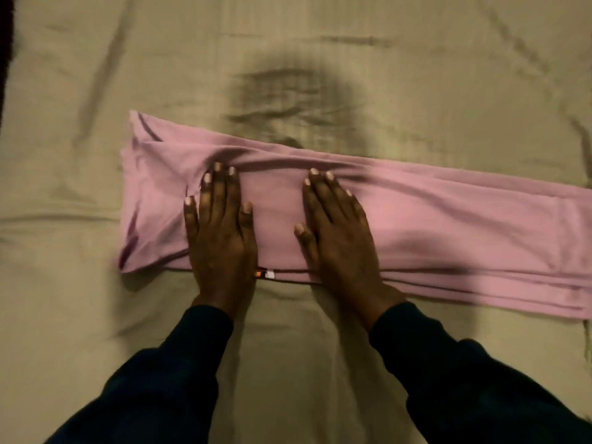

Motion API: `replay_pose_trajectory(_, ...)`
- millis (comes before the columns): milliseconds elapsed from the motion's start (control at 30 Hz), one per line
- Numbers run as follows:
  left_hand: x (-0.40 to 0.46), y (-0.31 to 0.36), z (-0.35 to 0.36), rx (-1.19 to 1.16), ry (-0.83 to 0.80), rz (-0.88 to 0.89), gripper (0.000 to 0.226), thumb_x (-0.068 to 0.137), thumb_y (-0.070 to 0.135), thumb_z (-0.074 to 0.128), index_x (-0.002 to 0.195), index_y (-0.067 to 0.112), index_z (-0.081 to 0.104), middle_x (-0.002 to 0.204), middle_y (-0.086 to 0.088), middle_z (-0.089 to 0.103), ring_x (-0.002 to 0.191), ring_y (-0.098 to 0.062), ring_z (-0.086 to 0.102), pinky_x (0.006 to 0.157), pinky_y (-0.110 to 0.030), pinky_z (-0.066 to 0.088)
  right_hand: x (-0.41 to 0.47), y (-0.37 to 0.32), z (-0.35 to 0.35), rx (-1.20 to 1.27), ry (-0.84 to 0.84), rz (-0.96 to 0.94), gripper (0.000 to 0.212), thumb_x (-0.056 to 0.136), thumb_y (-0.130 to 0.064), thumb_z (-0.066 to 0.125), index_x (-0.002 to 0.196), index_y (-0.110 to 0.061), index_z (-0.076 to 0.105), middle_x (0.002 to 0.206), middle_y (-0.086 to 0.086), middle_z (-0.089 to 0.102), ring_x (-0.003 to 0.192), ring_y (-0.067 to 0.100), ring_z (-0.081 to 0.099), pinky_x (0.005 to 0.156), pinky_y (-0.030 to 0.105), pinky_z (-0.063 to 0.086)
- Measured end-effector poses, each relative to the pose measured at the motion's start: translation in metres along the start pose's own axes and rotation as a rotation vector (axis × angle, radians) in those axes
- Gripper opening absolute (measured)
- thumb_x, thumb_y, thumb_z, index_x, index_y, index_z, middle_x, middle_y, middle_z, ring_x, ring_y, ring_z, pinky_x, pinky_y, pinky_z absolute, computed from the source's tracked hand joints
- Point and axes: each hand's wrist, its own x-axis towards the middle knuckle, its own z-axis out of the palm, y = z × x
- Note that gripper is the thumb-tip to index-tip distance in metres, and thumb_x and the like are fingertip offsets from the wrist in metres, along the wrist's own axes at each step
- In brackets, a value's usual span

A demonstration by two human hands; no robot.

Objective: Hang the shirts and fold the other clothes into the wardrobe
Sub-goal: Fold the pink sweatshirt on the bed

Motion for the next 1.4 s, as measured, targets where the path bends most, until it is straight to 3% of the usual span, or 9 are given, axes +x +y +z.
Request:
replay_pose_trajectory(133,0.004,-0.036,-0.013,-0.194,0.031,0.119,0.053,0.107,0.024,0.030,0.159,0.014,0.022,0.167,-0.002,0.013,0.155,-0.013,0.006,0.125,-0.041,0.007,0.014,-0.042,0.015,-0.006,-0.011,-0.108,0.059,0.101,-0.034,0.048,0.152,-0.008,0.036,0.162,0.011,0.026,0.152,0.024,0.019,0.123,0.039,0.015)
replay_pose_trajectory(333,-0.009,-0.093,-0.018,0.036,0.008,-0.135,0.056,0.108,0.036,0.015,0.160,0.016,0.015,0.168,-0.006,0.009,0.155,-0.019,0.002,0.125,-0.045,0.009,0.030,-0.080,0.046,-0.138,-0.128,-0.231,0.067,0.105,-0.047,0.032,0.159,-0.013,0.014,0.167,0.007,0.007,0.154,0.022,0.001,0.124,0.044,0.009)
replay_pose_trajectory(500,-0.011,-0.071,-0.024,-0.159,0.033,-0.083,0.057,0.106,0.031,0.019,0.159,0.009,0.017,0.167,-0.010,0.012,0.155,-0.020,0.004,0.126,-0.044,0.008,0.033,-0.080,0.044,-0.004,-0.116,-0.216,0.061,0.106,-0.043,0.023,0.158,-0.013,0.019,0.167,0.005,0.011,0.154,0.017,0.003,0.124,0.043,0.010)
replay_pose_trajectory(633,-0.012,-0.003,-0.029,-0.393,0.020,0.166,0.053,0.106,0.026,0.022,0.156,0.011,0.016,0.166,-0.009,0.015,0.155,-0.019,0.008,0.125,-0.044,0.009,0.041,-0.064,0.019,0.356,0.077,0.011,0.050,0.105,-0.023,0.031,0.154,-0.012,0.034,0.163,0.003,0.027,0.152,0.012,0.018,0.124,0.037,0.017)
replay_pose_trajectory(900,0.011,0.037,0.017,-0.097,-0.085,0.204,0.056,0.108,0.035,0.029,0.160,0.018,0.017,0.167,-0.001,0.011,0.155,-0.018,0.006,0.124,-0.043,0.011,-0.013,0.074,-0.014,-0.096,0.079,0.189,0.055,0.106,-0.034,0.027,0.158,-0.016,0.024,0.165,0.001,0.019,0.153,0.018,0.013,0.123,0.036,0.009)
replay_pose_trajectory(1100,0.011,0.055,0.019,0.003,-0.037,0.129,0.061,0.103,0.030,0.029,0.159,0.007,0.017,0.166,-0.014,0.014,0.154,-0.028,0.012,0.123,-0.045,0.011,-0.071,0.186,-0.064,-0.142,0.170,0.555,0.057,0.105,-0.033,0.023,0.157,-0.011,0.024,0.164,0.010,0.022,0.151,0.025,0.021,0.123,0.044,0.013)
replay_pose_trajectory(1267,-0.035,0.175,0.039,-0.200,-0.144,0.388,0.060,0.103,0.024,0.032,0.158,0.006,0.018,0.167,-0.010,0.011,0.155,-0.023,0.007,0.125,-0.043,0.008,-0.088,0.190,-0.089,0.058,0.455,0.511,0.037,0.099,-0.015,0.046,0.132,-0.003,0.058,0.138,0.016,0.057,0.131,0.029,0.049,0.111,0.037,0.033)
replay_pose_trajectory(1333,-0.055,0.221,0.054,-0.216,-0.188,0.514,0.058,0.104,0.026,0.031,0.158,0.009,0.021,0.167,-0.006,0.013,0.155,-0.021,0.007,0.125,-0.042,0.009,-0.107,0.176,-0.093,0.090,0.657,0.721,0.026,0.093,-0.015,0.057,0.113,0.000,0.062,0.114,0.020,0.063,0.111,0.037,0.055,0.098,0.038,0.037)
replay_pose_trajectory(1400,-0.064,0.250,0.067,-0.170,-0.230,0.559,0.058,0.105,0.030,0.029,0.159,0.012,0.019,0.167,-0.004,0.011,0.155,-0.018,0.004,0.125,-0.044,0.010,-0.125,0.169,-0.089,0.335,0.746,1.185,0.047,0.086,-0.035,0.063,0.114,0.003,0.057,0.111,0.026,0.061,0.106,0.043,0.058,0.094,0.046,0.043)
